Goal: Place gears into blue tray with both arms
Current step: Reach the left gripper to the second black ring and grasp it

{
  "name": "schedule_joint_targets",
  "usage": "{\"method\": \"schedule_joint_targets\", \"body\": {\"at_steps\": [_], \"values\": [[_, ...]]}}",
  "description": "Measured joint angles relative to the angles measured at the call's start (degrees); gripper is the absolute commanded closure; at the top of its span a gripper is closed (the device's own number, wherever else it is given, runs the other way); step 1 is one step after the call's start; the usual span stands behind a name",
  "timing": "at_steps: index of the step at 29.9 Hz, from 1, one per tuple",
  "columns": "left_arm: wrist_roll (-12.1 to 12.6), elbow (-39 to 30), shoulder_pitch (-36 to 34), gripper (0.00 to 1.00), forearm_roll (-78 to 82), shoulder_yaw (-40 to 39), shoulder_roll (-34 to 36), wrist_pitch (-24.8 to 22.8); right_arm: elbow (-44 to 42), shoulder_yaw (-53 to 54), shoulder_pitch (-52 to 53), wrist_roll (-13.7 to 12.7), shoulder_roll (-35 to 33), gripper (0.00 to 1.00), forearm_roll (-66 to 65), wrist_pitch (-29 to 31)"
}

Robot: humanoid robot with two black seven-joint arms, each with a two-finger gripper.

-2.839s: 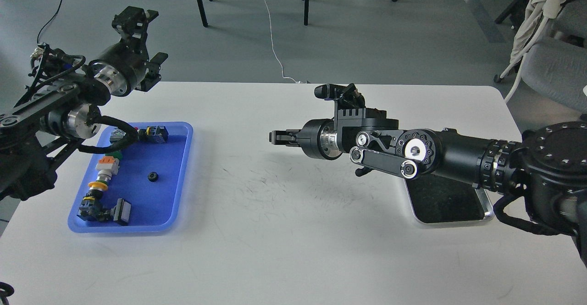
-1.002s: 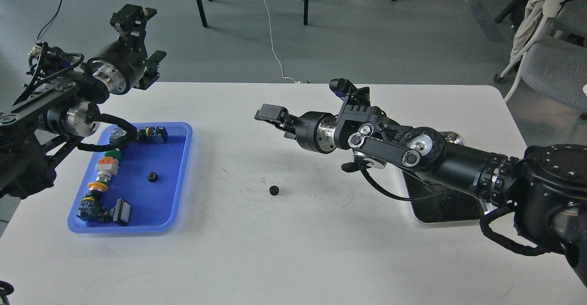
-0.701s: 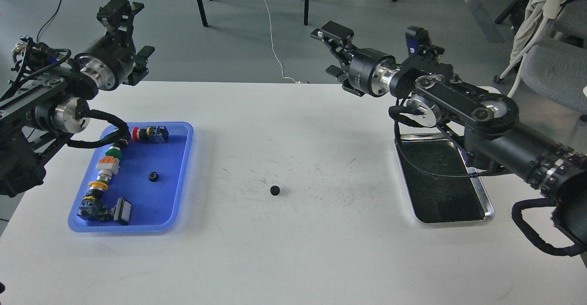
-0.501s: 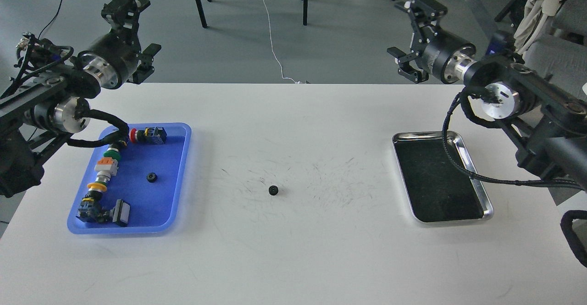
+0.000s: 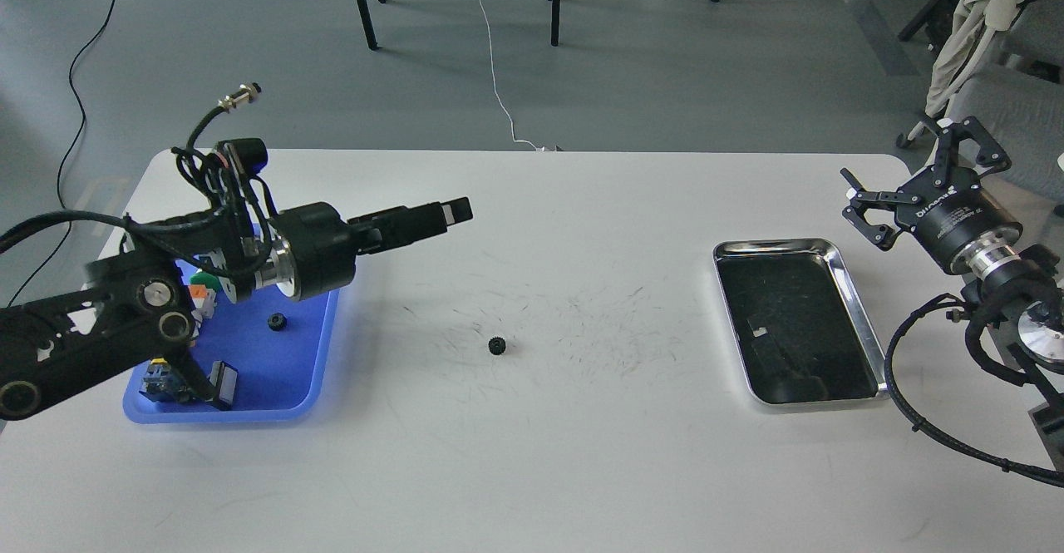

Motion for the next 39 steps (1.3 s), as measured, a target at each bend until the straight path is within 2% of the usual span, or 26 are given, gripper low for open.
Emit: {"method": "schedule_joint_targets", "body": {"at_steps": [3,6,10,16,23,27,39], "values": [[0.19,2.94,3.76,0.03,18.0,0.37,-4.48,4.06,-0.04,-0.21,-0.07,0.06,0.71,0.01,-0.05,0.03],[0.17,6.31,5.72,0.03,33.12,0.7,-8.7,5.6,0.06,-0.29,-0.09,0.1,0.81,0.01,-0.07,-0.13],[-0.14,11.38,8.13,0.03,42.3,0.9,-14.22,7.6,1.55,0.12,-0.09,0.1,0.79,0.01,-0.08,-0.44],[-0.55,19.62,8.93,0.04,45.13,0.92,-19.04,10.18,2.79,0.37,0.12,0.09,0.69,0.01,-0.17,-0.6],[-0.66,24.7,10.55,0.09,45.19,0.92,-20.67,13.12,2.99,-0.05,-0.03,0.07,0.45,0.01,-0.18,-0.69],[-0.67,25.63,11.83,0.13,45.19,0.88,-21.56,13.91,3.03,-0.07,-0.09,0.07,0.22,0.01,-0.18,-0.64],[-0.6,26.81,13.3,0.35,45.18,0.83,-23.56,15.03,3.13,-0.34,-0.1,0.07,0.2,0.01,-0.23,-0.6]]}}
